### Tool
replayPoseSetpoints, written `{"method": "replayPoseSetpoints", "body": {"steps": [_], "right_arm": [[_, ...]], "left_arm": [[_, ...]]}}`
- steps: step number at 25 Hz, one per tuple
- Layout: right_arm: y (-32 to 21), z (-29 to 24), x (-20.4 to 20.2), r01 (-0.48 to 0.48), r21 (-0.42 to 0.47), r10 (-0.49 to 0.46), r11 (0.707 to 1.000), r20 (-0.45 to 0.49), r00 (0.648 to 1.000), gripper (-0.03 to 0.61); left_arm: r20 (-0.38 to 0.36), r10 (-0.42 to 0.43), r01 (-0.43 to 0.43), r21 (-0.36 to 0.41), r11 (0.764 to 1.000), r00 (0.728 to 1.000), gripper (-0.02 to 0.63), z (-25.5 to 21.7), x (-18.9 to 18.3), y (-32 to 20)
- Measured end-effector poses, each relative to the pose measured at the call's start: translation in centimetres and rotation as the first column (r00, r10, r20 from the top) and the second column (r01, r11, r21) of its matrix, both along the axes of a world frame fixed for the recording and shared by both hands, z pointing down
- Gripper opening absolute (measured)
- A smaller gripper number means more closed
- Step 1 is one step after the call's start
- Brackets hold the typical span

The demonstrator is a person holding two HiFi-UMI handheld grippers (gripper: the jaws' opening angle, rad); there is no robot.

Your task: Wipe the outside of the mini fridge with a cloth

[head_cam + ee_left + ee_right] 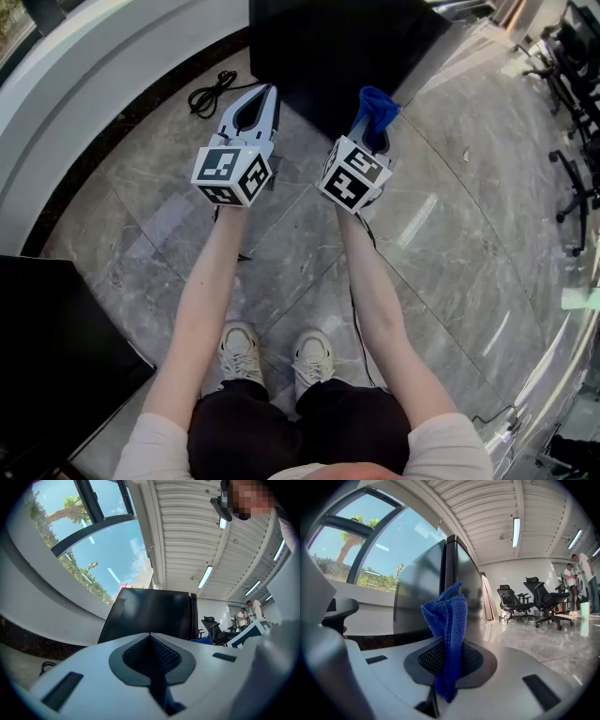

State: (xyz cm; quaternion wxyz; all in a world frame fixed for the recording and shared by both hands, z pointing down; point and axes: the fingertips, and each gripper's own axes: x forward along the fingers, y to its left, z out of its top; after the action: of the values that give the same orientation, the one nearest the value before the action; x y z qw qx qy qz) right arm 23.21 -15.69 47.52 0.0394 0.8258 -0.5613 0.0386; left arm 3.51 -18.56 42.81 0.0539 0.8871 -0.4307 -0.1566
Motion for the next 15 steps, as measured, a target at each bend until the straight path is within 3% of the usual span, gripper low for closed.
{"method": "replayPoseSetpoints", "body": {"steps": [4, 7, 11, 15], "right_arm": [[-0.6, 0.0, -2.7, 0.067, 0.017, -0.067, 0.998, -0.008, 0.998, 0.061], [-2.2, 0.8, -6.8, 0.181, 0.011, -0.181, 0.983, -0.009, 0.983, 0.061], [-4.8, 3.2, -12.7, 0.309, -0.01, -0.309, 0.951, 0.004, 0.951, 0.061], [-8.9, 5.6, -16.2, 0.357, -0.007, -0.356, 0.934, 0.06, 0.933, 0.061]], "left_arm": [[-0.011, -0.009, 0.009, -0.016, 1.0, 1.0, 0.005, 1.0, -0.5, -0.6], [0.014, -0.014, 0.015, -0.013, 1.0, 1.0, 0.005, 1.9, -1.2, -1.2], [0.048, -0.073, 0.074, -0.017, 0.997, 0.996, 0.005, 3.8, -4.3, -2.8], [0.048, -0.115, 0.117, -0.045, 0.992, 0.992, 0.005, 6.6, -7.5, -5.6]]}}
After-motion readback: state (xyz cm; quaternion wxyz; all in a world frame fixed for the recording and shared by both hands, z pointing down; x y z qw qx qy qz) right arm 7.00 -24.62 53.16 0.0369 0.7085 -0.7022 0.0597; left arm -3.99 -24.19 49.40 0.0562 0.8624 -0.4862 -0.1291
